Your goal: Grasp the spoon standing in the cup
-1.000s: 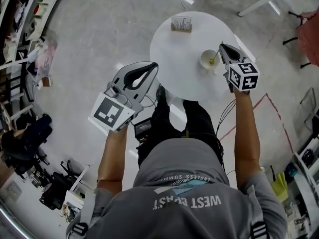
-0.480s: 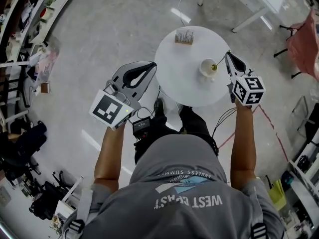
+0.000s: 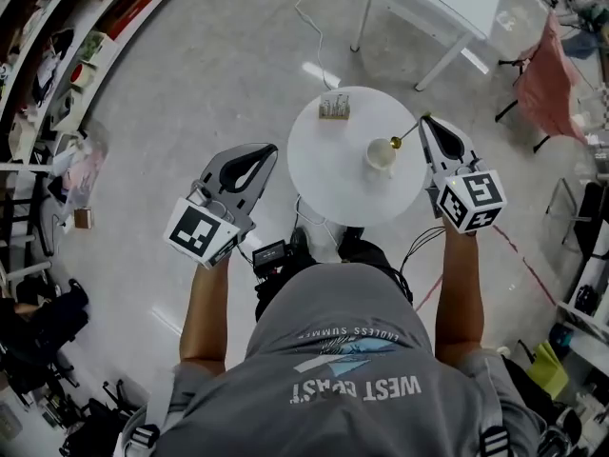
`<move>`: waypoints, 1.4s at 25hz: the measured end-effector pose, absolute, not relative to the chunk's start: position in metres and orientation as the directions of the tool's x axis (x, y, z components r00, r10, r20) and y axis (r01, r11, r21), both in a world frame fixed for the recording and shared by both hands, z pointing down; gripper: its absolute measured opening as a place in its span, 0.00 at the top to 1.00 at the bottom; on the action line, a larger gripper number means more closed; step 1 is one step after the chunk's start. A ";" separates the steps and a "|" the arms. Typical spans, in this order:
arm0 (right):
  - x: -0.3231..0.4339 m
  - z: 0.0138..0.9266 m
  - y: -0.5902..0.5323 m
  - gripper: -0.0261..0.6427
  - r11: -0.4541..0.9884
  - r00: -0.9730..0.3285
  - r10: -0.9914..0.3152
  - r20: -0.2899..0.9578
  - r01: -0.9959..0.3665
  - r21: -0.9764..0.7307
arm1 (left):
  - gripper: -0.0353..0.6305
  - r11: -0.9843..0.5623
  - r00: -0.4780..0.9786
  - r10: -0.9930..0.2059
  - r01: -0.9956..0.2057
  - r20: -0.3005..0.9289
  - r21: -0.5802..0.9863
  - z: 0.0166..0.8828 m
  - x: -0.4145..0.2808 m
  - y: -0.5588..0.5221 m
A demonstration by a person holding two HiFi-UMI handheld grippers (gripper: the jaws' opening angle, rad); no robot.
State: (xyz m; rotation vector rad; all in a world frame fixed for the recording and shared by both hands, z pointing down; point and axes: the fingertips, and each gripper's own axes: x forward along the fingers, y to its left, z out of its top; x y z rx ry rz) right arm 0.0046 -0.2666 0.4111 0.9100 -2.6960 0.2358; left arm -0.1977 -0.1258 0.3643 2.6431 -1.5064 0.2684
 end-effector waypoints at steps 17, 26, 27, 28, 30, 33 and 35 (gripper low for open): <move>-0.005 0.298 -0.203 0.95 0.770 -0.758 -0.638 0.131 -0.632 0.093 | 0.94 -0.587 0.582 -0.808 -0.809 0.095 -0.030 0.340 -0.207 -0.118; -0.009 0.276 -0.184 0.96 0.751 -0.748 -0.659 0.078 -0.646 0.140 | 0.94 -0.608 0.603 -0.792 -0.793 0.093 -0.032 0.346 -0.211 -0.117; -0.009 0.275 -0.184 0.96 0.749 -0.747 -0.660 0.077 -0.647 0.141 | 0.94 -0.611 0.606 -0.790 -0.791 0.095 -0.035 0.347 -0.212 -0.117; -0.010 0.275 -0.183 0.96 0.748 -0.746 -0.662 0.077 -0.649 0.142 | 0.94 -0.614 0.609 -0.787 -0.788 0.099 -0.041 0.349 -0.214 -0.117; -0.010 0.275 -0.183 0.96 0.745 -0.743 -0.665 0.079 -0.652 0.144 | 0.94 -0.618 0.613 -0.784 -0.785 0.098 -0.042 0.349 -0.215 -0.117; -0.010 0.276 -0.185 0.96 0.741 -0.738 -0.670 0.084 -0.656 0.144 | 0.94 -0.620 0.616 -0.783 -0.784 0.088 -0.035 0.346 -0.215 -0.120; -0.010 0.278 -0.184 0.96 0.739 -0.736 -0.672 0.087 -0.658 0.142 | 0.94 -0.623 0.618 -0.781 -0.781 0.093 -0.044 0.349 -0.216 -0.120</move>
